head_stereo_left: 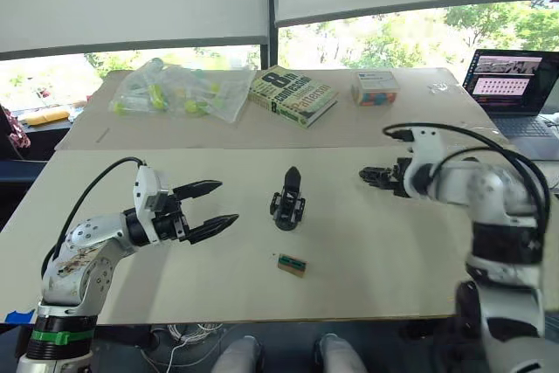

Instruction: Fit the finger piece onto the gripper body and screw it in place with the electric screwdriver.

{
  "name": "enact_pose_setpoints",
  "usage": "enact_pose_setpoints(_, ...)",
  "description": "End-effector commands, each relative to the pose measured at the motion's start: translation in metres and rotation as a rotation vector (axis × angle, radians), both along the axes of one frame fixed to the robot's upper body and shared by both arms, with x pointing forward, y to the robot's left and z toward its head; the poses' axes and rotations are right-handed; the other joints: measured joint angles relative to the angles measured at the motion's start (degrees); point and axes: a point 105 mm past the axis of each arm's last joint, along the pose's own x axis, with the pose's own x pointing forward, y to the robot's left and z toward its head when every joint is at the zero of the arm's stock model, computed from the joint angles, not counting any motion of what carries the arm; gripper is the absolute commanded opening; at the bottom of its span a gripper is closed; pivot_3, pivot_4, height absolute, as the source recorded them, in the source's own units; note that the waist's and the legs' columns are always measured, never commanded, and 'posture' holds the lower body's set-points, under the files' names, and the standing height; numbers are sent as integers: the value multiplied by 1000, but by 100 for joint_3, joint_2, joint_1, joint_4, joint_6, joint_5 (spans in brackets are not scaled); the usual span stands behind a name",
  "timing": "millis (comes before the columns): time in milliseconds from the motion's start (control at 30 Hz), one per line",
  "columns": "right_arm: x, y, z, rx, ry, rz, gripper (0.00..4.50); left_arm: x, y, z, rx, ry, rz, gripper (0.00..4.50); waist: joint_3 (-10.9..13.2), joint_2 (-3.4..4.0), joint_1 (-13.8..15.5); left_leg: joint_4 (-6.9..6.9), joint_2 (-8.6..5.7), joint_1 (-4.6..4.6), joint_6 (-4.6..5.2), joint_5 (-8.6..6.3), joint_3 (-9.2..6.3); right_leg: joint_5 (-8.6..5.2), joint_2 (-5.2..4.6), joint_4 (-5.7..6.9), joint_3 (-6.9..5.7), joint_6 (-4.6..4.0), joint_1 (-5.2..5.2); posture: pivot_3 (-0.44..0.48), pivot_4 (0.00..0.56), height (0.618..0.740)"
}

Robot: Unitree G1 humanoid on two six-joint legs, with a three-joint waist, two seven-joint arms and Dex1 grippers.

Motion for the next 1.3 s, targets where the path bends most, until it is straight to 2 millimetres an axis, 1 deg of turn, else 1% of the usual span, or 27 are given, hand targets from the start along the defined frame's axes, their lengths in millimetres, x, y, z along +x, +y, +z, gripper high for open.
enact_pose_setpoints(33, 13, -11, 3, -45, 48, -94, 4500, -3, -6, 8, -7, -46, -12, 4460, 0, 1, 11, 0, -2, -2, 2, -1, 0, 0, 0, 1, 0, 1, -3, 0, 150, 740)
enact_pose_setpoints(267, 33, -5, 6, -53, 64, -164, 4500, -9, -11, 3, -30, -38, 0, 4460, 0, 3, -106, -2, -1, -2, 3, -2, 1, 1, 0, 6, 1, 0, -9, 0, 150, 740)
enact_pose_setpoints(400, 40, 1, 0, -25, 86, -189, 4500, -13, -13, 0, -30, -34, 1, 4460, 1, 5, -150, -3, 1, -1, 3, -2, 2, 1, 3, 10, 1, 0, -13, 0, 150, 740)
enact_pose_setpoints(533, 47, 0, -6, -39, 77, -224, 4500, -13, -14, 1, -32, -35, 4, 4460, 1, 6, -147, -3, 2, 0, 3, -2, 2, 2, 5, 10, 1, -1, -13, 0, 150, 740)
enact_pose_setpoints(867, 49, -1, -24, -70, 111, -260, 4500, -16, -14, 2, -32, -37, 14, 4460, 2, 7, -148, -3, 1, 0, 3, -2, 2, 2, 5, 10, 1, -1, -11, 0, 150, 740)
enact_pose_setpoints(967, 50, -4, -30, -68, 114, -287, 3659, -17, -15, 1, -33, -36, 16, 4500, 1, 6, -148, -3, 1, 1, 3, -2, 2, 2, 6, 10, 1, -1, -11, 0, 150, 740)
enact_pose_setpoints(1100, 48, 0, -32, -57, 129, -274, 2298, -17, -15, 2, -34, -36, 20, 4500, 1, 7, -153, -3, 1, 6, 3, -2, 2, 2, 6, 10, 1, -1, -6, 0, 150, 740)
enact_pose_setpoints(1167, 46, 3, -31, -52, 132, -264, 1503, -17, -14, 1, -32, -36, 22, 4500, 1, 7, -182, -3, 3, 7, 3, -2, 2, 2, 9, 10, 1, -1, -6, 0, 150, 740)
enact_pose_setpoints(1200, 45, 4, -30, -46, 133, -256, 1205, -17, -13, 1, -31, -36, 23, 4500, 1, 7, -204, -4, 4, 7, 3, -2, 2, 2, 10, 10, 1, -1, -7, 0, 150, 740)
enact_pose_setpoints(1233, 44, 5, -28, -38, 134, -246, 1114, -17, -12, 1, -30, -36, 24, 4500, 1, 7, -219, -6, 6, 7, 3, -2, 2, 2, 11, 10, 1, -2, -7, 0, 150, 740)
enact_pose_setpoints(1300, 41, 7, -21, -23, 118, -222, 1117, -17, -11, 2, -30, -39, 28, 4500, 2, 7, -241, -8, 7, 7, 3, -2, 2, 2, 11, 10, 1, -2, -8, 0, 150, 740)
